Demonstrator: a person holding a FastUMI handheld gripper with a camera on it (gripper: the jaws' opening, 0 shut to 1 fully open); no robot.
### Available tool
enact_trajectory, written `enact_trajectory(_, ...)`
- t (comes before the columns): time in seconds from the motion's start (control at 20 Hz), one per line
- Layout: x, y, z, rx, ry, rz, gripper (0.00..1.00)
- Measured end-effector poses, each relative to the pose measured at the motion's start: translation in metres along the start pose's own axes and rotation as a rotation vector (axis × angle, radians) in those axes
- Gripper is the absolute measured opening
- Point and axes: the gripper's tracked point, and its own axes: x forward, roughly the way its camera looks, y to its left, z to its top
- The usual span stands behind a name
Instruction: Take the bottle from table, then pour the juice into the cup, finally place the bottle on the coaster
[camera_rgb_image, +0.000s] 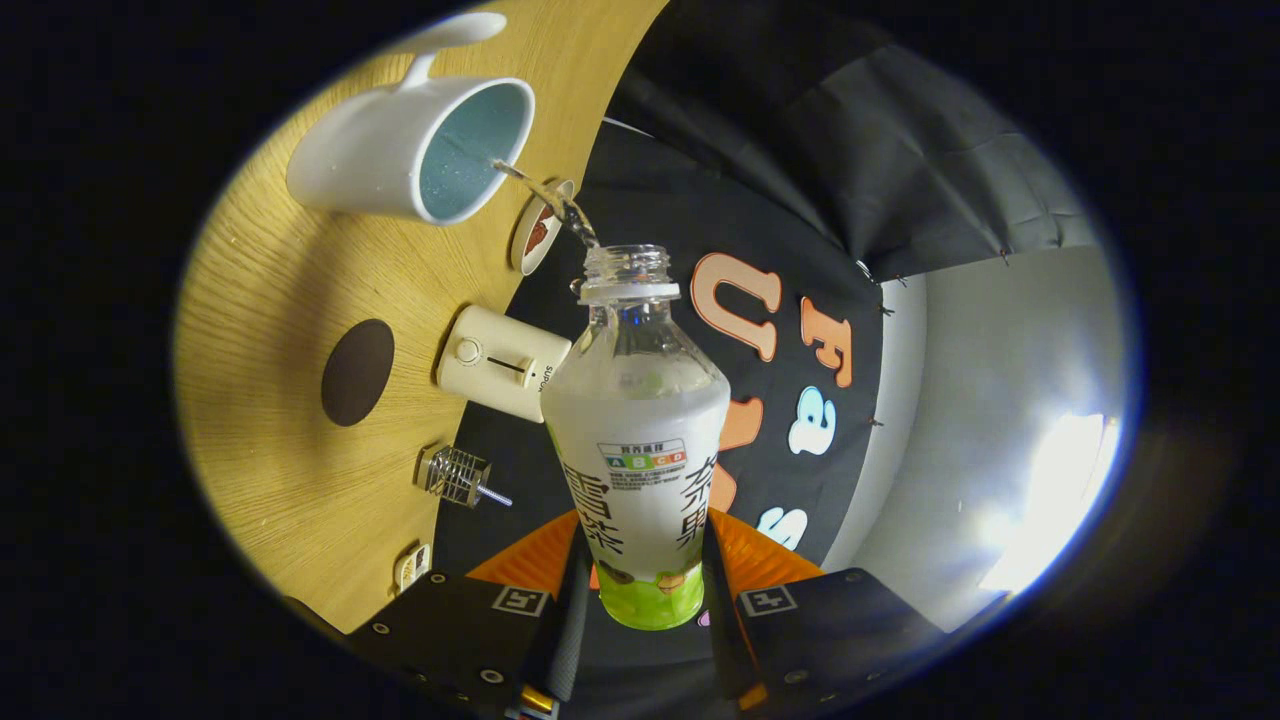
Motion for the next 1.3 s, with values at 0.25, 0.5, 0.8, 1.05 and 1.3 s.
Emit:
enact_trajectory(0.25,0.003,-0.006,0.003,-0.04,-0.018,-0.02,0.54)
enact_trajectory(0.5,0.003,-0.002,0.005,-0.063,-0.029,-0.025,0.54)
enact_trajectory(0.8,0.005,-0.003,0.008,-0.101,-0.052,-0.038,0.54)
enact_trajectory(1.05,0.007,-0.009,0.014,-0.135,-0.08,-0.048,0.54)
enact_trajectory(1.3,0.006,-0.018,0.022,-0.167,-0.11,-0.064,0.54)
